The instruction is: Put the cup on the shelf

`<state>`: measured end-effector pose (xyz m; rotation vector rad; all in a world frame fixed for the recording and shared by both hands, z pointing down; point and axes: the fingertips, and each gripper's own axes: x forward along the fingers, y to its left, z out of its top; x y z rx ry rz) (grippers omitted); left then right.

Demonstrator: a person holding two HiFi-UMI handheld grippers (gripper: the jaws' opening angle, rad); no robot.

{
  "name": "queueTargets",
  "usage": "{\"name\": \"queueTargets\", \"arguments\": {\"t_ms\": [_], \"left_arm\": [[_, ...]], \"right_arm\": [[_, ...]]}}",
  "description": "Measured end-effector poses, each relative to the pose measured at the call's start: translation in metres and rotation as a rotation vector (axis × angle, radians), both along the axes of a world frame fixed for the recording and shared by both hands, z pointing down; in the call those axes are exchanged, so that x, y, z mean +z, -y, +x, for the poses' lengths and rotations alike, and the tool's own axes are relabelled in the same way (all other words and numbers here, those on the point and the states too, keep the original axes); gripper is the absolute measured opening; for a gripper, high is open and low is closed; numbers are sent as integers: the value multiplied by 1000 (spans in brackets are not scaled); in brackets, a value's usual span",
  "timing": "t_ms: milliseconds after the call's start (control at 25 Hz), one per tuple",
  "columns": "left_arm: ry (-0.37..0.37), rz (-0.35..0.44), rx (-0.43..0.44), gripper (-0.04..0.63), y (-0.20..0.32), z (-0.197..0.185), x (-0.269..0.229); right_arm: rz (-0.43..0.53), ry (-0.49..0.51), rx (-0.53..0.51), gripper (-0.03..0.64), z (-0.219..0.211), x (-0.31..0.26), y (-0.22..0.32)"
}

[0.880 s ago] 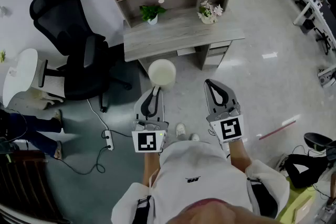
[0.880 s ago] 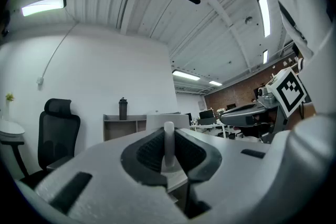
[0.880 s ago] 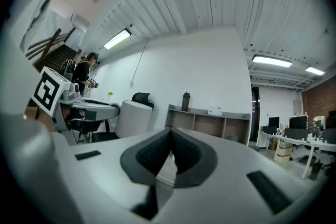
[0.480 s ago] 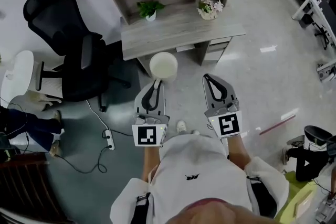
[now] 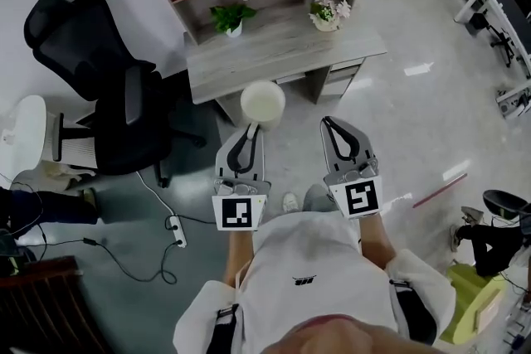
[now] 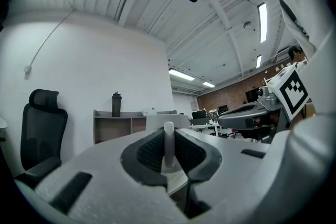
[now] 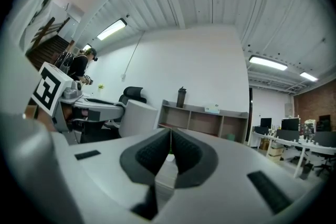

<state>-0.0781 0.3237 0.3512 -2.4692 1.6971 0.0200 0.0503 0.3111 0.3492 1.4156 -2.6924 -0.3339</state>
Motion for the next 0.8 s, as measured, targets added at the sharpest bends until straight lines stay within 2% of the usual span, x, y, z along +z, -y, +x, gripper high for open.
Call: {"name": "queueTargets", "arguments": {"t_ms": [200, 560, 800], "left_arm": [[-3, 33, 21, 53, 14, -5, -1], [-5, 5, 25, 52, 39, -16, 4], [-17, 19, 26, 52, 55, -20, 4]], "right_arm": [[-11, -3, 21, 31, -5, 4, 12], [4, 1, 36, 31, -12, 3, 38], [4, 0, 43, 31, -13, 5, 55]]}}
